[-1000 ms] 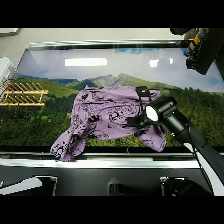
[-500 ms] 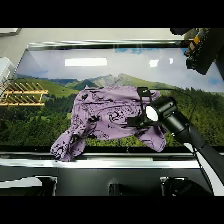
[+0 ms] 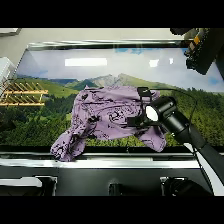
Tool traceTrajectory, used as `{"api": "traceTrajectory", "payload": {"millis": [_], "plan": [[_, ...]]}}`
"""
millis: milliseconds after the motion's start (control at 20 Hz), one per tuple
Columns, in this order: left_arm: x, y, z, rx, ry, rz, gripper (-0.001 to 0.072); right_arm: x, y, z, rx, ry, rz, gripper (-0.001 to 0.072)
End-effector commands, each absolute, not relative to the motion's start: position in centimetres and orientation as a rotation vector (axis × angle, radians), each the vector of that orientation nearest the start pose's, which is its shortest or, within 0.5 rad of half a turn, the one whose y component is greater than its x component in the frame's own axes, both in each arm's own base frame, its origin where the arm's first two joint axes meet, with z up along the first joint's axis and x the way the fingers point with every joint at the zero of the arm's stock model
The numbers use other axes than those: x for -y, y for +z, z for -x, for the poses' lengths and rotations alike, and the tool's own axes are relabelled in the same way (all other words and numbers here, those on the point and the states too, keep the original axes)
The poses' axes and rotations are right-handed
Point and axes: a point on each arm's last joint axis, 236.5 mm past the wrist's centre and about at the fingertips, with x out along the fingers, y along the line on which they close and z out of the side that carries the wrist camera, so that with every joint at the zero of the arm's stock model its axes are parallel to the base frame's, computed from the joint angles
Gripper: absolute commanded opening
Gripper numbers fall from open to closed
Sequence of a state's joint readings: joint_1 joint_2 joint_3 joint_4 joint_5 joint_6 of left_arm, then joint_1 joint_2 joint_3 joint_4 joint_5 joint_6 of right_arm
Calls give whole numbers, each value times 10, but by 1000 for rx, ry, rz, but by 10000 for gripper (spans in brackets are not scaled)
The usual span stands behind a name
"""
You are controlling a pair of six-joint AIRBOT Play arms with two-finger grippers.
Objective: Fold the clothes and pants, and hang the long-sleeved shirts on hangers.
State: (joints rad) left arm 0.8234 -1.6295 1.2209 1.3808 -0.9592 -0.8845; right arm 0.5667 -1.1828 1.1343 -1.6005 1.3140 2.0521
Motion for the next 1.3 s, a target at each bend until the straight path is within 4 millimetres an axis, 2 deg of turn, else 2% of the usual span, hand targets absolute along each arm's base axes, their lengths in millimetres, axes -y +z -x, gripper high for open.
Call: {"api": "traceTrajectory", "payload": {"millis": [0,500,550,700,900,1000,1250], "plan": [[-289,-106,-321,-1311,173,164,549,-176,25,-289,-1373,126,5,44],[-287,-114,-320,-1324,166,175,531,-177,26,-291,-1366,128,3,44],[-287,-114,-320,-1324,166,175,510,-176,26,-291,-1364,125,6,44],[-287,-114,-320,-1325,167,178,371,-175,26,-292,-1363,124,8,44],[-283,-114,-322,-1330,155,173,351,-175,26,-292,-1363,124,8,44],[-279,-114,-324,-1335,144,171,38,-175,26,-291,-1363,124,8,44],[-273,-110,-334,-1317,131,162,26,-175,26,-291,-1363,124,8,44]]}}
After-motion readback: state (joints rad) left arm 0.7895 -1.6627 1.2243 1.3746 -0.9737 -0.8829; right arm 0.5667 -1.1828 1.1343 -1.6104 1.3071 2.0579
